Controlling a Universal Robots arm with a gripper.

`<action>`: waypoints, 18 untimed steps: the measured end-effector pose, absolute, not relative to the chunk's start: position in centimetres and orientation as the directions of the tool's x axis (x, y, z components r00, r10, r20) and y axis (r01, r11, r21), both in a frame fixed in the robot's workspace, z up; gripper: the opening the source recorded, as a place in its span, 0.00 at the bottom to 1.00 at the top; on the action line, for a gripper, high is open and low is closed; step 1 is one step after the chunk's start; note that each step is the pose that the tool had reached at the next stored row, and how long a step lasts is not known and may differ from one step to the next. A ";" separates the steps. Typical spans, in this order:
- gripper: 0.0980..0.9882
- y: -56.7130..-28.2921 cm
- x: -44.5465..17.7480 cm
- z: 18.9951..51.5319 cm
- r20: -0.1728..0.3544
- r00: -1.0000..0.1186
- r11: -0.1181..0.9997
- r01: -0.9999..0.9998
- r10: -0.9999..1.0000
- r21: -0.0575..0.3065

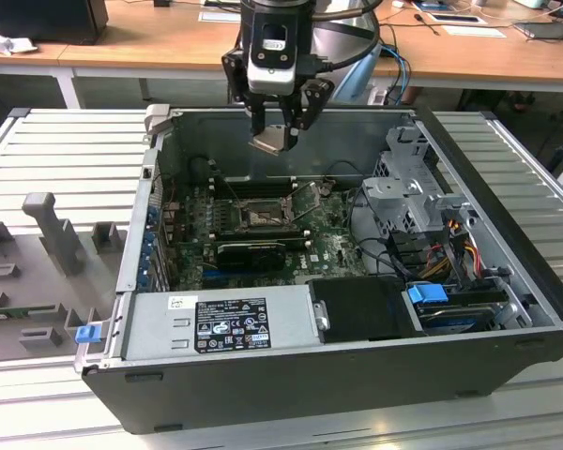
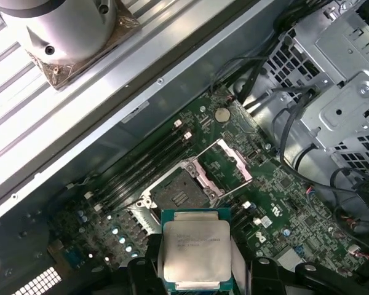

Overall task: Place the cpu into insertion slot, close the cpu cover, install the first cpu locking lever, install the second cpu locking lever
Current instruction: 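Place the cpu into insertion slot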

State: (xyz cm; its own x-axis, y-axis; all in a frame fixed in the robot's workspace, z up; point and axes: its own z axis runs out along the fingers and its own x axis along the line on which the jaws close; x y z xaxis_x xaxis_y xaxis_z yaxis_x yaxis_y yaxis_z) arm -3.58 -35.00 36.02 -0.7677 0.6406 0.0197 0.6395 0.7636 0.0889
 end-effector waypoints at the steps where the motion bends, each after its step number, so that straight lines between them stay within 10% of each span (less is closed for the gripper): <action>1: 0.48 -35.0 -3.6 36.0 0.020 -0.762 0.758 0.646 0.647 0.089; 18: 0.48 -35.0 -3.6 35.9 0.020 -0.621 0.618 0.781 0.783 0.089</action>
State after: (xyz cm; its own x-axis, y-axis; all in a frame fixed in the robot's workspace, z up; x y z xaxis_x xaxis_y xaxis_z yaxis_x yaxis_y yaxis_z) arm -3.59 -35.00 35.93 -0.6214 0.7832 0.0196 0.7813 0.6177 0.0889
